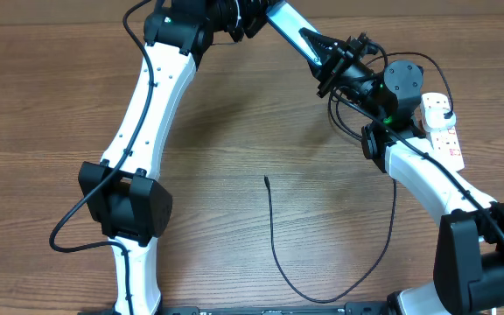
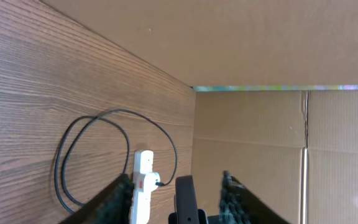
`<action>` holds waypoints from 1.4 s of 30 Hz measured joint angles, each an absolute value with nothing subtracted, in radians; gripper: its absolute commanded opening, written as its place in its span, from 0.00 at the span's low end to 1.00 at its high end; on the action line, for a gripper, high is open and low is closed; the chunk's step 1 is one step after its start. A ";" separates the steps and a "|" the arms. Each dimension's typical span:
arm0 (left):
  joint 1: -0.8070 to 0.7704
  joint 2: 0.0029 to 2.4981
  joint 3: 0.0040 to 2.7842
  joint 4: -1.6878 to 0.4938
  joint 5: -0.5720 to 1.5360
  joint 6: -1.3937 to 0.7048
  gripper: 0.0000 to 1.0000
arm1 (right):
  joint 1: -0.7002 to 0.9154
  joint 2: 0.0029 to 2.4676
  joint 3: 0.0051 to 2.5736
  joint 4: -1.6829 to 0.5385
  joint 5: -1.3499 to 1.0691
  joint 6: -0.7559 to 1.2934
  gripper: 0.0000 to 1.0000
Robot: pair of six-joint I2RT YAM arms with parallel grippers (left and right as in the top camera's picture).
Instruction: Plug charger to phone and switch on socket
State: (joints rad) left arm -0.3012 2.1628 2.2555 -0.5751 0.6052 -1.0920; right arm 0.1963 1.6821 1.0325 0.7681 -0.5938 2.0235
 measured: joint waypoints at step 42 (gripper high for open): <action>-0.327 2.163 2.255 -0.575 0.530 -1.202 0.27 | 0.231 1.682 1.032 0.755 -0.516 2.024 0.04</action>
